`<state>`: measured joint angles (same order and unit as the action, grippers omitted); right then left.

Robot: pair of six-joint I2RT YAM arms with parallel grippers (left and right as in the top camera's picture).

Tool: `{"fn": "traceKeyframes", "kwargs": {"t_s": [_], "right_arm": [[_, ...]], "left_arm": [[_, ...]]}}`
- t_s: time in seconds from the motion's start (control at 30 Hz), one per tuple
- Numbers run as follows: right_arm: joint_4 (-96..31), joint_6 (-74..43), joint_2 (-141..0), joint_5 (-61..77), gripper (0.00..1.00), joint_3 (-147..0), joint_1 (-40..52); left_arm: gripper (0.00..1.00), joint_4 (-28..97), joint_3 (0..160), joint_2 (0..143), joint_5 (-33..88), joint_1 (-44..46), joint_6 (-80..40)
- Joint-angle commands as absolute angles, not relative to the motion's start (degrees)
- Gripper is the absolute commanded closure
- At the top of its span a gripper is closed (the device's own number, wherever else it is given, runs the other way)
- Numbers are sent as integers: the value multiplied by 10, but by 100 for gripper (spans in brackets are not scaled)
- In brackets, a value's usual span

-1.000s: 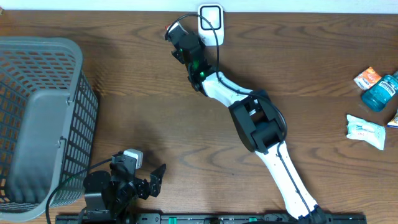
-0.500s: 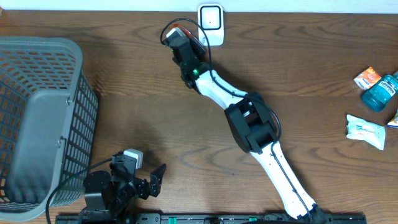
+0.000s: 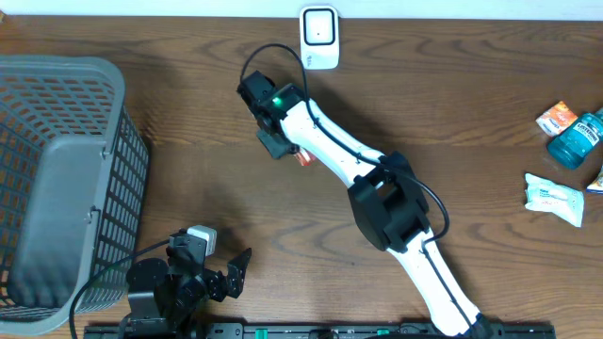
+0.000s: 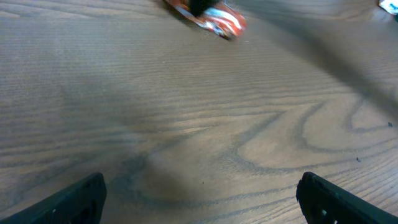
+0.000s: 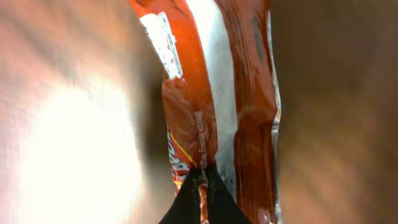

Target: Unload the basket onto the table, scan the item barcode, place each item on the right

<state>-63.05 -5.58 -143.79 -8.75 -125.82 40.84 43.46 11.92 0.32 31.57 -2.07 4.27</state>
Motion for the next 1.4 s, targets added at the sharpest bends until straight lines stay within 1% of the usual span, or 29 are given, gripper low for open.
{"fn": "traceKeyframes", "kwargs": {"t_s": [0.0, 0.07, 0.1, 0.13, 0.23, 0.33, 0.37, 0.4, 0.47, 0.57, 0.67, 0.9, 0.97, 1.0, 1.17, 1.23, 1.27, 1.3, 1.33, 1.37], "right_arm": [[-659, -94, -1371, -56, 50, -1252, 398], [-665, -94, -1338, -44, 21, -1252, 392], [-667, -93, -1323, -26, 5, -1252, 387], [-667, -91, -1313, -9, 1, -1251, 383], [-667, -91, -1301, 48, 1, -1251, 368], [-664, -54, -1309, 105, 1, -1239, 348], [-663, -42, -1313, 114, 7, -1231, 342], [-662, -35, -1321, 121, 17, -1224, 333], [-662, -20, -1339, 143, 25, -1220, 324], [-653, 5, -1373, 171, 26, -1220, 318], [-639, 5, -1406, 170, 31, -1220, 314], [-574, 1, -1443, 168, 35, -1220, 300], [-560, -2, -1447, 167, 38, -1220, 298], [-556, -2, -1450, 166, 41, -1220, 299], [-560, -2, -1470, 159, 45, -1220, 300], [-571, -2, -1487, 135, 56, -1220, 305], [-578, -2, -1495, 124, 63, -1220, 307], [-586, -1, -1504, 116, 75, -1220, 311], [-594, -1, -1513, 112, 82, -1220, 314], [-604, -1, -1522, 113, 96, -1220, 318]], "left_arm": [[2, 437, 122, 2, 317, -23, 42], [2, 437, 122, 2, 317, -23, 42], [2, 437, 122, 2, 317, -23, 42], [2, 437, 122, 2, 317, -23, 42], [2, 437, 122, 2, 317, -23, 42], [2, 437, 122, 2, 317, -23, 42], [2, 437, 122, 2, 317, -23, 42], [2, 437, 122, 2, 317, -23, 42], [2, 437, 122, 2, 317, -23, 42], [2, 437, 122, 2, 317, -23, 42], [2, 437, 122, 2, 317, -23, 42], [2, 437, 122, 2, 317, -23, 42], [2, 437, 122, 2, 317, -23, 42], [2, 437, 122, 2, 317, -23, 42], [2, 437, 122, 2, 317, -23, 42], [2, 437, 122, 2, 317, -23, 42], [2, 437, 122, 2, 317, -23, 42], [2, 437, 122, 2, 317, -23, 42], [2, 437, 122, 2, 317, -23, 42], [2, 437, 122, 2, 317, -23, 42]]}}
